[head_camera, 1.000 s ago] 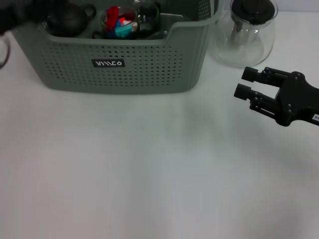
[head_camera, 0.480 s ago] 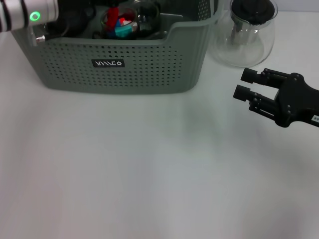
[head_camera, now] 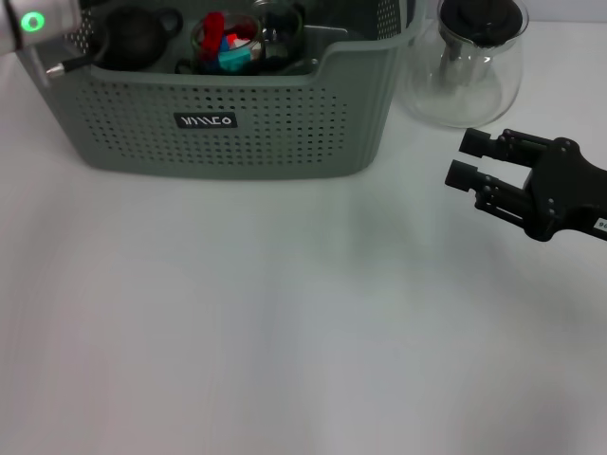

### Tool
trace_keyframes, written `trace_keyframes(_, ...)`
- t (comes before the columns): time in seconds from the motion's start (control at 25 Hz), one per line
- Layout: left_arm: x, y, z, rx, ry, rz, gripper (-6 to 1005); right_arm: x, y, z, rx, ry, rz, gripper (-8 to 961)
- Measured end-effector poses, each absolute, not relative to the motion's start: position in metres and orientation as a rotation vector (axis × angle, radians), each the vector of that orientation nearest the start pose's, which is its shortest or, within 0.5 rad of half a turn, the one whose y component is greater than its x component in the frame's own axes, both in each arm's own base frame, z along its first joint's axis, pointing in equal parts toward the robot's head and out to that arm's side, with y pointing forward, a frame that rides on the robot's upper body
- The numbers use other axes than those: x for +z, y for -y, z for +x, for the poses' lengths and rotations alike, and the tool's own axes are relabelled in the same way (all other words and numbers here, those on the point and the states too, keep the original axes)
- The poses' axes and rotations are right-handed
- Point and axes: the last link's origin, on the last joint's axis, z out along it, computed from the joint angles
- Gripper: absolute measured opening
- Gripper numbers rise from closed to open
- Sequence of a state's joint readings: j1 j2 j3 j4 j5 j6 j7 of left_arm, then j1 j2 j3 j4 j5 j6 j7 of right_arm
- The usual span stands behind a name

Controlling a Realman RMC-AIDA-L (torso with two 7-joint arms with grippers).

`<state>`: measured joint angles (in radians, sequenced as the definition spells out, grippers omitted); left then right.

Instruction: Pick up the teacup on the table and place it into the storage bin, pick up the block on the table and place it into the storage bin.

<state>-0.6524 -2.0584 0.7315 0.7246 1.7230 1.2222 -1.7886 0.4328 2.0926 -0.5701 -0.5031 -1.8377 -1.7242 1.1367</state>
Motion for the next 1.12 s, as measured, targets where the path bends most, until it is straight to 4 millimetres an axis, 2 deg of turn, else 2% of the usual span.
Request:
trace_keyframes(0.08, 0.057, -0.401, -0.213, -1.088, 0.906, -2.315, 589, 0.000, -0.287, 0.273, 1.092, -0.534, -2.555, 504)
trace_keyframes(0.16, 0.067, -0.365, -0.218, -1.246, 0.750, -2.407, 587, 0.000, -0.286, 0.273, 1.093, -0.535, -2.553, 504)
trace_keyframes(0.24, 0.068, -0.332, -0.225, -1.314, 0.590, -2.494, 585, 0.001, -0.286, 0.274, 1.092, -0.538, -2.551, 504)
trace_keyframes(0.28, 0.061, -0.301, -0.239, -1.291, 0.501, -2.578, 584, 0.001, -0.286, 0.275, 1.090, -0.538, -2.551, 504)
trace_keyframes(0.32, 0.061, -0.301, -0.239, -1.291, 0.501, -2.578, 583, 0.002, -0.286, 0.275, 1.089, -0.538, -2.550, 504)
trace_keyframes(0.4, 0.047, -0.275, -0.256, -1.212, 0.456, -2.648, 581, 0.003, -0.286, 0.276, 1.085, -0.537, -2.548, 504)
trace_keyframes(0.44, 0.047, -0.275, -0.256, -1.212, 0.456, -2.648, 582, 0.003, -0.285, 0.276, 1.085, -0.535, -2.550, 504)
trace_keyframes(0.48, 0.032, -0.258, -0.269, -1.121, 0.433, -2.691, 584, 0.005, -0.286, 0.276, 1.080, -0.537, -2.556, 504)
trace_keyframes(0.6, 0.002, -0.230, -0.290, -0.943, 0.393, -2.784, 587, 0.012, -0.288, 0.278, 1.006, -0.580, -2.618, 504)
trace_keyframes(0.64, -0.009, -0.223, -0.296, -0.875, 0.413, -2.810, 589, 0.019, -0.291, 0.277, 0.952, -0.614, -2.652, 504)
trace_keyframes(0.72, -0.018, -0.221, -0.302, -0.820, 0.450, -2.815, 591, 0.033, -0.297, 0.274, 0.807, -0.707, -2.726, 504)
trace_keyframes(0.8, -0.023, -0.221, -0.306, -0.798, 0.486, -2.805, 594, 0.053, -0.305, 0.262, 0.599, -0.775, -2.790, 504)
trace_keyframes(1.0, -0.025, -0.224, -0.304, -0.810, 0.490, -2.806, 600, 0.092, -0.327, 0.215, 0.090, -0.915, -2.825, 505)
trace_keyframes(1.12, -0.027, -0.226, -0.301, -0.822, 0.479, -2.808, 604, 0.101, -0.340, 0.192, -0.029, -0.948, -2.789, 504)
